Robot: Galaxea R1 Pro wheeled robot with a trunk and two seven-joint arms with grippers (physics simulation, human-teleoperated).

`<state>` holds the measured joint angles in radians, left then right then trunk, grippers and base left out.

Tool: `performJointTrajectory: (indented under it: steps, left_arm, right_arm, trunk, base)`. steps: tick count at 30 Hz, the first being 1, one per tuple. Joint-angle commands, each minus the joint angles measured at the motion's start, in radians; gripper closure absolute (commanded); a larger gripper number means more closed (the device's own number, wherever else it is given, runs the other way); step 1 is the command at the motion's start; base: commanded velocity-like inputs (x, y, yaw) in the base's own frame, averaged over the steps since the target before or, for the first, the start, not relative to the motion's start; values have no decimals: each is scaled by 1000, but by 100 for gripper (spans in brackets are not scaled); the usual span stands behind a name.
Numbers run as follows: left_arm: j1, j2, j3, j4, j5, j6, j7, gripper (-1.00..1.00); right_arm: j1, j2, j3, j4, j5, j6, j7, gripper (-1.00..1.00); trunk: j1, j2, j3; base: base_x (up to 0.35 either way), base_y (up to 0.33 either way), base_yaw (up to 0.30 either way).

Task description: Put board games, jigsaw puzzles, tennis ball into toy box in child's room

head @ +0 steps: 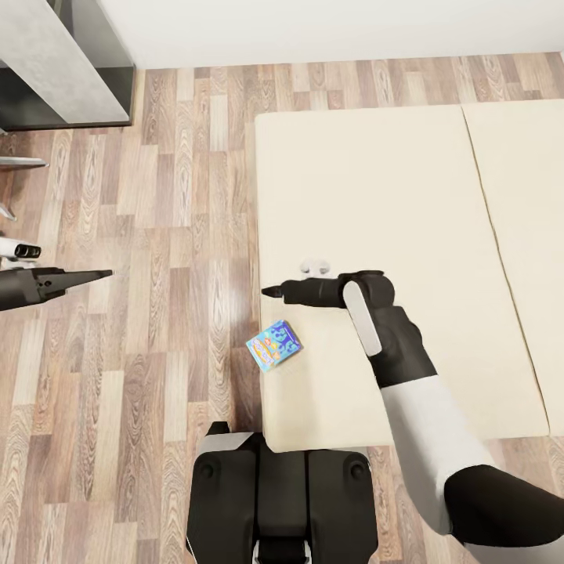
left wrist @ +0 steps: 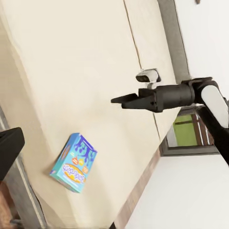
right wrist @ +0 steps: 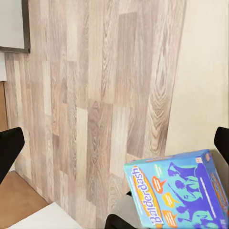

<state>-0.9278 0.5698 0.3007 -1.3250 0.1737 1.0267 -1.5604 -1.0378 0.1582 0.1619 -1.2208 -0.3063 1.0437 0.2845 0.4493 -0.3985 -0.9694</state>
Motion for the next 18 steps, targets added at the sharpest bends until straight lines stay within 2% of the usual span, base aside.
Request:
performJointTrajectory:
  steps: [1, 5, 6, 8, 12, 15, 18]
  left_arm:
    - [2, 12, 4, 0, -15, 10, -4, -100]
    - [14, 30, 10, 5, -67, 5, -2, -100]
    - [26, 34, 14, 8, -92, -10, -2, -100]
    - [40, 36, 19, 9, -113, -26, -3, -100]
    - [69, 38, 45, 15, -139, -43, -3, -100]
    - [112, 39, 80, 23, -168, -55, -3, -100]
    - [144, 39, 119, 26, -184, -70, -5, -100]
  right_arm:
    - [37, -5, -2, -60, 11, 3, 9, -100]
    - [142, -42, -4, -229, 13, 3, 9, -100]
    - [186, -65, -9, -288, 10, 3, 9, -100]
    - [220, -87, -19, -326, 5, 3, 9, -100]
    - [278, -117, -58, -355, 1, 3, 13, -100]
    - [325, -125, -102, -362, -1, 3, 24, -100]
    - [346, -128, -144, -364, -1, 3, 50, -100]
  trunk:
    - [1, -2, -1]
    - [1, -2, -1]
    - [1, -2, 0]
    - [1, -2, 2]
    - [1, -2, 8]
    - [1, -2, 12]
    - [1, -2, 17]
  base:
    - [0, 0, 0]
    - [0, 0, 0]
    - [0, 0, 0]
    - [0, 0, 0]
    - [0, 0, 0]
    - [0, 0, 0]
    - [0, 0, 0]
